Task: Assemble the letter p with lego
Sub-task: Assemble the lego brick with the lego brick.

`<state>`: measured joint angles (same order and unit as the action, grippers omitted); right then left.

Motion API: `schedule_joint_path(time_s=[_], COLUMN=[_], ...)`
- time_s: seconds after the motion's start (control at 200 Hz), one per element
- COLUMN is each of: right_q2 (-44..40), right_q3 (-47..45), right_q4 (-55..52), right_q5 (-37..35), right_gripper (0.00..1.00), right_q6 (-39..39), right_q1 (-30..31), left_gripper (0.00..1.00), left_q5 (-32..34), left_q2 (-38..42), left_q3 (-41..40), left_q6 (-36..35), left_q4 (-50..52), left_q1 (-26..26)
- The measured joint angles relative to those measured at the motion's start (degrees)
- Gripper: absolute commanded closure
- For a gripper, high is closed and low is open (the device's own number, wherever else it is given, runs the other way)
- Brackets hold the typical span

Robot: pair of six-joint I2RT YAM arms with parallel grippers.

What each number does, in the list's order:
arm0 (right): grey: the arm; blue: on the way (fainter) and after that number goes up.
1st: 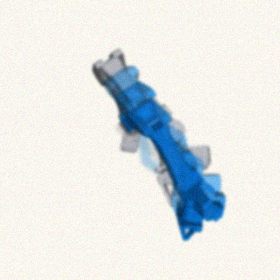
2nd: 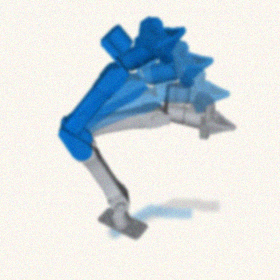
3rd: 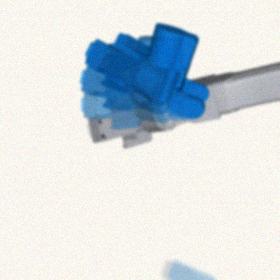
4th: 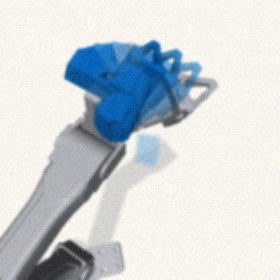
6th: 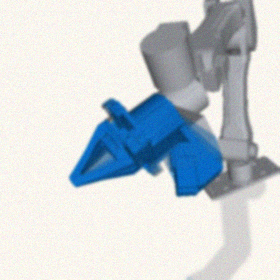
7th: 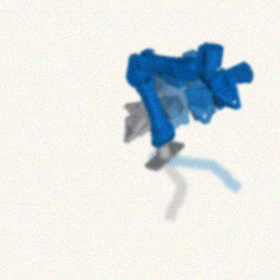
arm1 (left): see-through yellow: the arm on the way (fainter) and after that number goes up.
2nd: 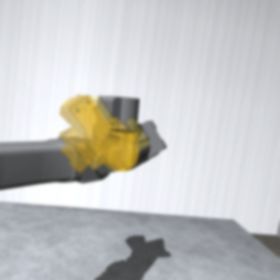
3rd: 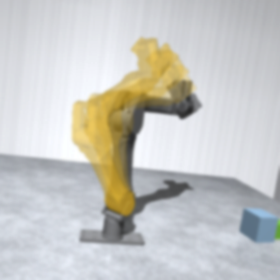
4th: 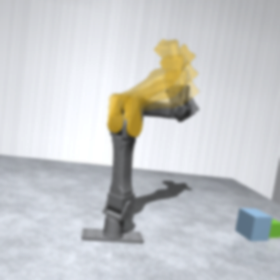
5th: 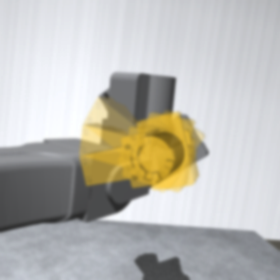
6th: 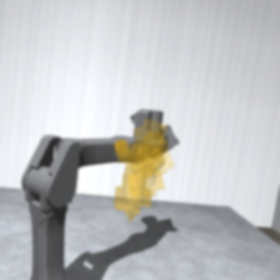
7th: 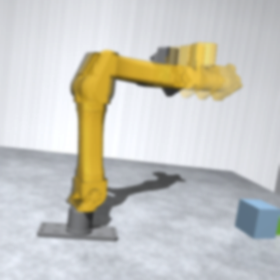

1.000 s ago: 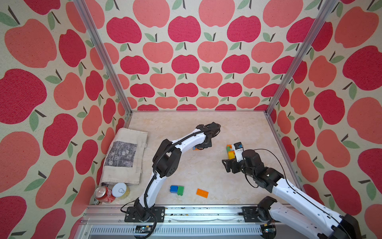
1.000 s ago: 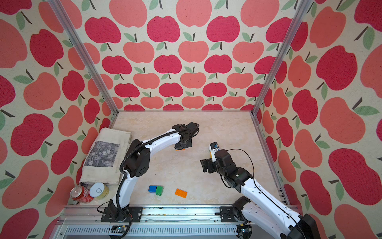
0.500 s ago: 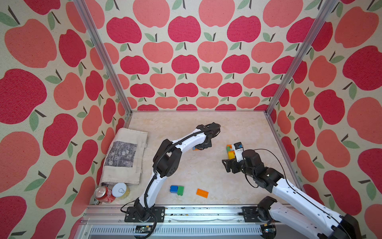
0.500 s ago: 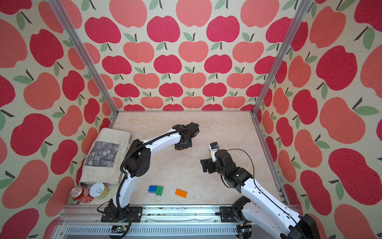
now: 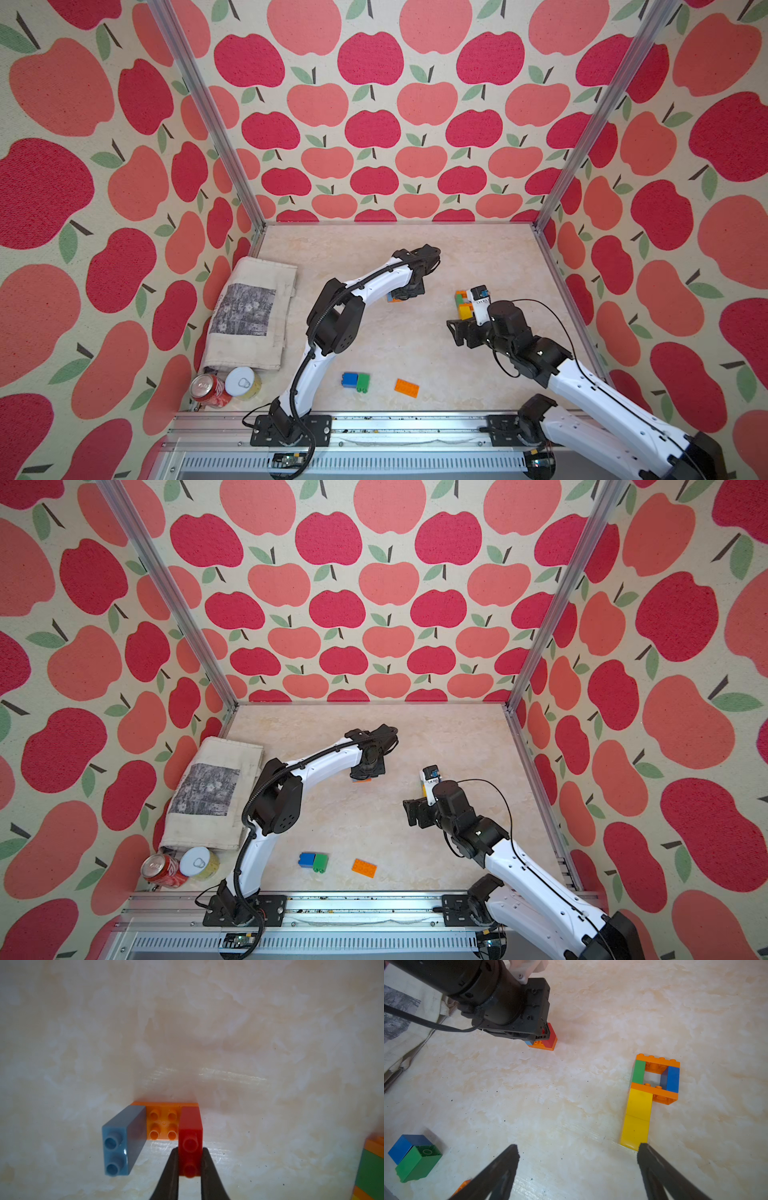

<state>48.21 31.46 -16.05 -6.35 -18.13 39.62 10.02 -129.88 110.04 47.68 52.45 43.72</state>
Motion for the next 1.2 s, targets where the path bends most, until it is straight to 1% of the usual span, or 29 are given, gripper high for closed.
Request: schedule_joint_path(time_s=[0.24,0.3,0.39,0.5,0.62,0.73,0.79,0.87,0.971,1.026,1.106,1.201], right_q2=[-0.33,-0.31,-0.31,-0.31,-0.17,1.64,3.26,5.11,6.97,8.26,10.73,14.47], right_q3=[0.0,0.0,0.0,-0.68,-2.38,-3.5,-4.02,-4.68,-4.79,-4.79,-4.76,-4.24], right_q4=[-0.31,-0.42,-0.39,-0.28,0.37,1.38,1.86,2.21,2.64,3.26,4.11,4.46], right_q5=[0.26,0.92,2.45,4.59,7.67,11.3,12.98,14.6,14.95,14.95,14.58,13.29], right_gripper=[0.07,0.07,0.08,0.08,0.12,0.16,0.18,0.19,0.23,0.26,0.3,0.32], right_q6=[0.0,0.0,0.0,0.0,0.04,0.04,0.2,0.48,1.31,1.79,2.25,2.93], right_q1=[0.0,0.0,0.0,0.0,0.02,0.66,2.27,5.97,13.18,17.29,21.42,25.57], left_gripper=[0.99,0.97,0.9,0.75,0.59,0.5,0.47,0.43,0.41,0.41,0.4,0.4], left_q5=[-1.77,-1.77,-1.86,-2.29,-3.96,-4.52,-4.46,-4.02,-2.84,-2.25,-0.55,2.4], left_q2=[1.64,2.21,3.21,4.46,4.81,5.55,7.41,12.0,21.42,28.44,37.97,49.88], left_q3=[-2.32,-3.28,-4.96,-6.86,-8.59,-9.79,-10.73,-12.7,-18.45,-24.22,-33.64,-48.19], left_q6=[-0.17,-0.17,-0.2,-0.24,-0.74,-1.05,-1.79,-2.49,-3.63,-3.93,-4.83,-5.64], left_q4=[-2.23,-3.13,-4.63,-6.23,-6.16,-6.01,-6.08,-6.88,-10.62,-13.81,-18.78,-25.9], left_q1=[-0.61,-0.61,-0.61,-0.61,-0.61,-0.61,-0.61,-0.61,-0.76,-1.18,-1.99,-3.08])
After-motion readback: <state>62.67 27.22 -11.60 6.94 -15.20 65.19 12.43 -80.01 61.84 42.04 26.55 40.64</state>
